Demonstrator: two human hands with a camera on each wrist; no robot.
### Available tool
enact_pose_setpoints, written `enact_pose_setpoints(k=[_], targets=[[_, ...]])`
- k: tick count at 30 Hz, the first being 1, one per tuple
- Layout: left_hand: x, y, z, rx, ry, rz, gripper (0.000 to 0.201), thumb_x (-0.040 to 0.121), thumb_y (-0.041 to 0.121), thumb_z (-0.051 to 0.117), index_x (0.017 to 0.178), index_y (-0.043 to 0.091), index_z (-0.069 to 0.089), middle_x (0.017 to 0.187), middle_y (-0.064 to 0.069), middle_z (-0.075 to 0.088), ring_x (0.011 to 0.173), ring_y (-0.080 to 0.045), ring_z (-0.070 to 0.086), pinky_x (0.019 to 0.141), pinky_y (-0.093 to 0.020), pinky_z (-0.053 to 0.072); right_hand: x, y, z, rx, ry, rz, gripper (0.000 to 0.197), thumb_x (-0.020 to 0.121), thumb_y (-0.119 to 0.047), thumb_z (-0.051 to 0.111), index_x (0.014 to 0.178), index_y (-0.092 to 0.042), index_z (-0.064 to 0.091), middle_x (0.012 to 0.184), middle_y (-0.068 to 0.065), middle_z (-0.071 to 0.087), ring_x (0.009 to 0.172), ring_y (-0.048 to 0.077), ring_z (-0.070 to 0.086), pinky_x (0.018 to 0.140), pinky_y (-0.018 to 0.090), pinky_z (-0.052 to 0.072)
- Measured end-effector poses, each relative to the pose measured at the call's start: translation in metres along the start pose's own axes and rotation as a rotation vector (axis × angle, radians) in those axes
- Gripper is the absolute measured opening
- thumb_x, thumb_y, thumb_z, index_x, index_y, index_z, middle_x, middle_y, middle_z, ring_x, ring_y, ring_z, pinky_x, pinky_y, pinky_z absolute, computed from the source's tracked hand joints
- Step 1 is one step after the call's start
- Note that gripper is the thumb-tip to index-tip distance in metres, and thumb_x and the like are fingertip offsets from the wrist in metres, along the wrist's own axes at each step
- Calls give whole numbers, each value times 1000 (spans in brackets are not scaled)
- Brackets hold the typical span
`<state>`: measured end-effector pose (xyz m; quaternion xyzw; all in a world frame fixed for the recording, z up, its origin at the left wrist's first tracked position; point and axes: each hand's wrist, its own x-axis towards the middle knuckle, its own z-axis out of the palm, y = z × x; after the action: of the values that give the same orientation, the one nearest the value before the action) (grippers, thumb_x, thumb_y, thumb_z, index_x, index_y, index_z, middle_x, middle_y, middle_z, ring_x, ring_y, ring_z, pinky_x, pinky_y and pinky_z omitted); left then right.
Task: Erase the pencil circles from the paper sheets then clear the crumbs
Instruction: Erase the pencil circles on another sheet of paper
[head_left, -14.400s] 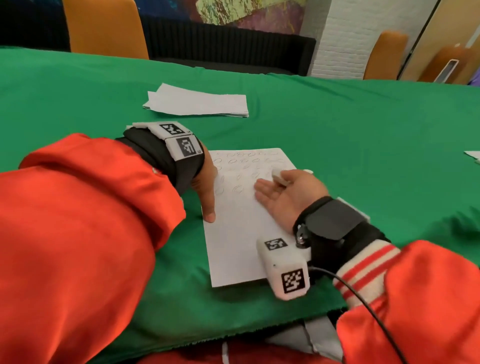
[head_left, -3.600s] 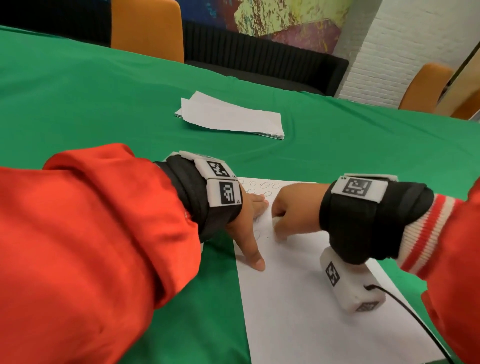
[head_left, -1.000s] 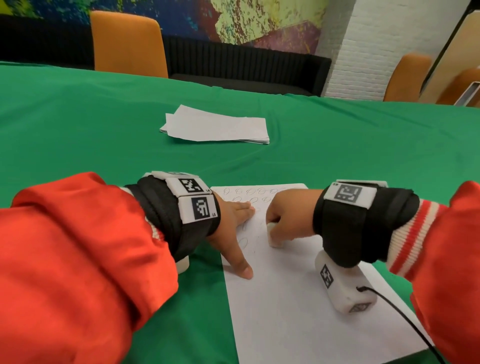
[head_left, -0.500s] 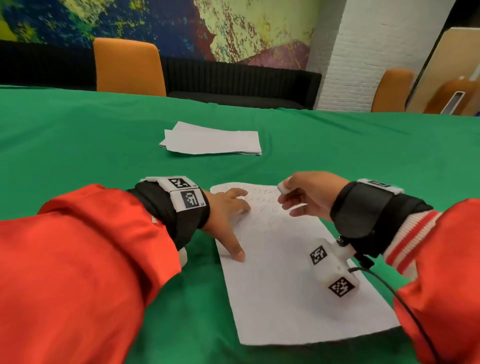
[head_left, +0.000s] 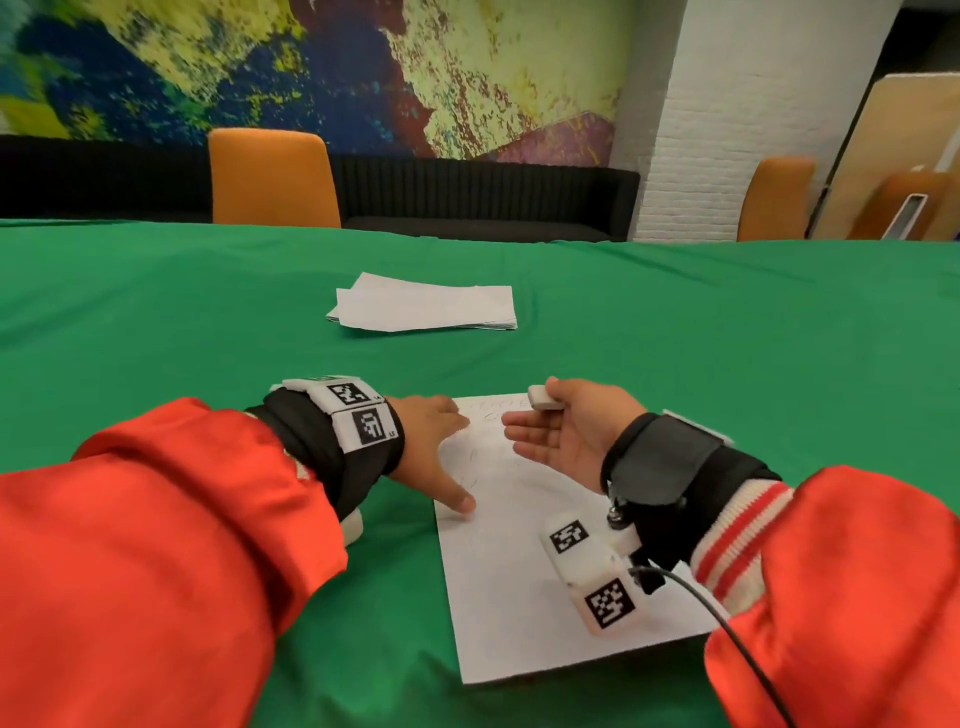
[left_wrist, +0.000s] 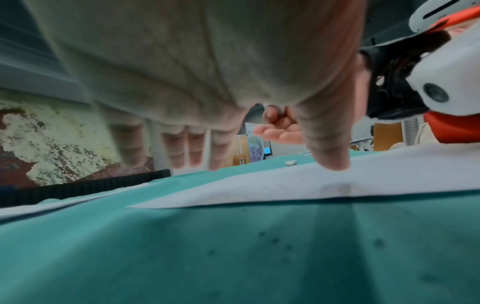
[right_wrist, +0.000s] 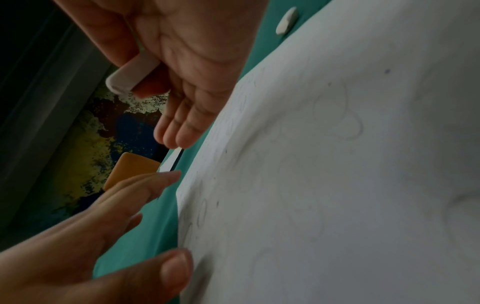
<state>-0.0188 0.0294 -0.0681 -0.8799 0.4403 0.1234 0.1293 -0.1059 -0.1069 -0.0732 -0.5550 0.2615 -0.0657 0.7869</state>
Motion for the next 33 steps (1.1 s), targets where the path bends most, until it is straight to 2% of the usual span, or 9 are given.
enact_pose_setpoints(k=[4, 8, 13, 16, 21, 24, 28, 30, 33], targets=[[-1, 8, 4, 41, -173, -139, 116, 75, 73, 56, 152, 13, -7, 160, -1, -4, 146, -18, 11, 115, -33, 13, 2, 5, 12, 34, -42, 80, 35, 103, -25, 26, 86, -2, 46, 114, 25, 57, 113, 35, 54, 92, 39, 43], [-4, 11, 4, 63, -247, -192, 119, 73, 75, 55, 151, 12, -10, 160, -1, -7, 145, -20, 15, 114, -32, 16, 2, 29, 23, -20, -175, 251, 36, 103, -25, 27, 91, 2, 49, 100, 22, 60, 104, 32, 56, 91, 36, 43], [-4, 10, 5, 4, -243, -191, 118, 74, 72, 58, 152, 13, -9, 160, 0, -7, 145, -20, 15, 114, -33, 15, 20, 22, -1, 40, 168, 85, 28, 101, -17, 32, 112, 4, 47, 88, 12, 56, 95, 26, 62, 88, 37, 47], [-4, 9, 6, 8, -241, -188, 119, 73, 72, 58, 152, 14, -9, 160, 0, -8, 145, -20, 15, 114, -32, 14, 20, 2, -13, 103, 270, -39, 37, 101, -16, 33, 131, 5, 41, 111, 15, 59, 106, 30, 58, 93, 36, 45], [-3, 9, 4, 13, -229, -184, 119, 71, 73, 59, 152, 13, -4, 160, -2, -2, 144, -21, 17, 114, -32, 17, -6, 18, 28, -5, -77, 154, 33, 103, -20, 29, 92, 3, 50, 111, 24, 59, 108, 34, 57, 94, 40, 44], [-3, 9, 4, 11, -232, -183, 119, 72, 72, 60, 152, 12, -6, 160, -2, -2, 145, -20, 16, 114, -32, 16, 7, 27, 25, -42, 8, 202, 35, 103, -21, 29, 85, 1, 48, 87, 19, 56, 89, 29, 57, 81, 40, 47], [-2, 7, 5, 4, -242, -177, 120, 72, 70, 61, 152, 13, -9, 160, 0, -6, 145, -19, 14, 115, -32, 14, 19, -1, -7, -21, 245, 50, 32, 99, -9, 30, 116, 2, 54, 92, 16, 58, 82, 32, 55, 109, 41, 33], [-1, 6, 5, 13, -252, -178, 121, 72, 71, 60, 152, 14, -10, 160, 1, -8, 145, -18, 13, 115, -32, 13, 15, -11, -13, -41, 225, 32, 28, 100, -11, 31, 99, 0, 56, 116, 20, 56, 101, 34, 54, 107, 40, 36], [0, 5, 5, 1, -261, -177, 122, 71, 72, 61, 152, 16, -10, 160, 2, -8, 146, -17, 12, 115, -31, 12, 6, -7, 1, -75, 65, 74, 31, 102, -19, 31, 82, -2, 47, 102, 20, 56, 94, 30, 56, 87, 40, 45]])
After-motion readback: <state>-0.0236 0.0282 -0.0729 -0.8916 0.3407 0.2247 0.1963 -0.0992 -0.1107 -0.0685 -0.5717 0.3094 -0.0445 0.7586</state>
